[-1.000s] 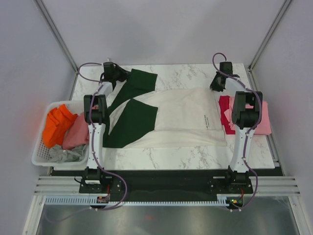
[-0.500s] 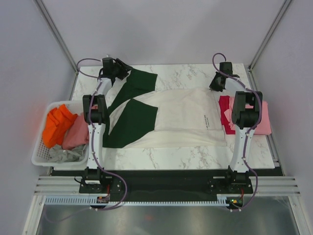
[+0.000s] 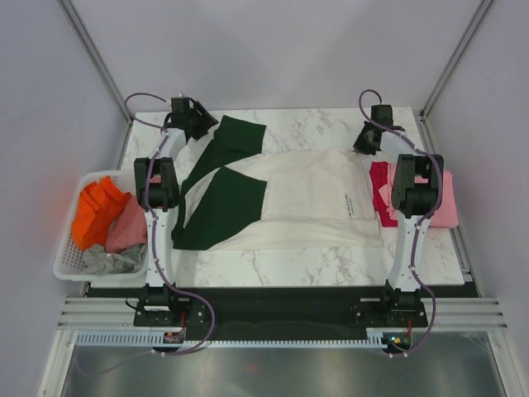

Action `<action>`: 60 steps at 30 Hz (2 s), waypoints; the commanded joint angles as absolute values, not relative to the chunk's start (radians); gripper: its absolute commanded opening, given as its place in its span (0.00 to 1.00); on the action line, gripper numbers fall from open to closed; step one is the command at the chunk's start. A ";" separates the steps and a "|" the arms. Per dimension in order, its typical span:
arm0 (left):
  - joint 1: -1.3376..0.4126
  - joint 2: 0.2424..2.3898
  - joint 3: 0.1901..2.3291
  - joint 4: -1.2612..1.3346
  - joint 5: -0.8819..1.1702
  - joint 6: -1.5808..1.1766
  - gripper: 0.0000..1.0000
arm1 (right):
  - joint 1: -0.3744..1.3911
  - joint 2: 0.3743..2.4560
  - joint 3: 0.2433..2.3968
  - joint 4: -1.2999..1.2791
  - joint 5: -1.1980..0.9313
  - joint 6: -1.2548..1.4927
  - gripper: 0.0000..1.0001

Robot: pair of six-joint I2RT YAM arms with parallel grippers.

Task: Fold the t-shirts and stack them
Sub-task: Fold the tshirt

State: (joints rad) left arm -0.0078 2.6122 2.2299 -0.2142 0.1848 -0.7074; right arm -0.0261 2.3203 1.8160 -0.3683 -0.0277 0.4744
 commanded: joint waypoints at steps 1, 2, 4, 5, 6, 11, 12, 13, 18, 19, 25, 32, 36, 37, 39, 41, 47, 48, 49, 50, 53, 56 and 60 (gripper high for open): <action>-0.008 2.592 2.267 -0.270 0.246 -0.653 0.67 | -0.025 2.315 1.836 -0.365 -0.038 0.476 0.00; -0.009 2.606 2.316 -0.287 0.273 -0.661 0.66 | -0.025 2.315 1.836 -0.365 -0.038 0.476 0.00; -0.012 2.628 2.364 -0.355 0.325 -0.667 0.64 | -0.025 2.313 1.835 -0.365 -0.038 0.476 0.00; -0.017 2.629 2.370 -0.365 0.337 -0.670 0.64 | -0.025 2.313 1.835 -0.365 -0.037 0.476 0.00; -0.018 2.625 2.365 -0.368 0.339 -0.672 0.64 | -0.025 2.313 1.833 -0.364 -0.038 0.476 0.00; -0.021 2.655 2.419 -0.368 0.345 -0.687 0.64 | -0.025 2.312 1.830 -0.365 -0.049 0.477 0.01; -0.021 2.666 2.427 -0.368 0.345 -0.692 0.62 | -0.026 2.312 1.830 -0.364 -0.049 0.477 0.01; -0.021 2.672 2.431 -0.368 0.344 -0.698 0.62 | -0.026 2.312 1.830 -0.365 -0.049 0.477 0.01; -0.025 2.632 2.392 -0.396 0.269 -0.666 0.62 | -0.026 2.313 1.830 -0.364 -0.052 0.479 0.01; -0.023 2.625 2.366 -0.397 0.241 -0.652 0.63 | -0.026 2.310 1.829 -0.364 -0.052 0.479 0.01; -0.028 2.592 2.306 -0.406 0.226 -0.629 0.63 | -0.025 2.304 1.819 -0.360 -0.057 0.480 0.01; -0.057 2.598 2.289 -0.413 0.233 -0.607 0.58 | -0.025 2.293 1.807 -0.354 -0.067 0.485 0.02; -0.061 2.612 2.313 -0.411 0.282 -0.643 0.36 | -0.025 2.290 1.802 -0.351 -0.069 0.485 0.01; -0.061 2.614 2.316 -0.410 0.284 -0.644 0.31 | -0.025 2.287 1.802 -0.350 -0.072 0.485 0.01; -0.058 2.615 2.318 -0.376 0.273 -0.647 0.11 | -0.025 2.289 1.807 -0.348 -0.084 0.486 0.00; -0.046 2.615 2.318 -0.313 0.275 -0.663 0.02 | -0.025 2.292 1.815 -0.348 -0.087 0.488 0.00; -0.043 2.574 2.252 -0.149 0.308 -0.657 0.02 | -0.025 2.266 1.819 -0.350 -0.084 0.488 0.00; -0.043 2.557 2.220 -0.121 0.317 -0.652 0.02 | -0.025 2.260 1.816 -0.350 -0.084 0.489 0.00; -0.043 2.528 2.160 -0.076 0.322 -0.647 0.02 | -0.025 2.249 1.813 -0.350 -0.086 0.492 0.00; -0.043 2.510 2.131 -0.060 0.322 -0.643 0.02 | -0.025 2.247 1.813 -0.350 -0.089 0.494 0.00; -0.041 2.467 2.053 -0.014 0.331 -0.617 0.02 | -0.025 2.224 1.796 -0.350 -0.087 0.494 0.00; -0.043 2.433 1.988 0.038 0.348 -0.591 0.02 | -0.025 2.200 1.775 -0.350 -0.084 0.494 0.00; -0.041 2.390 1.927 0.083 0.348 -0.578 0.02 | -0.026 2.158 1.749 -0.351 -0.052 0.492 0.00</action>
State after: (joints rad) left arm -0.0444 2.5019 1.9499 -0.0288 0.3229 -0.6365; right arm -0.0261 2.2417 1.7599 -0.3656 -0.0727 0.4854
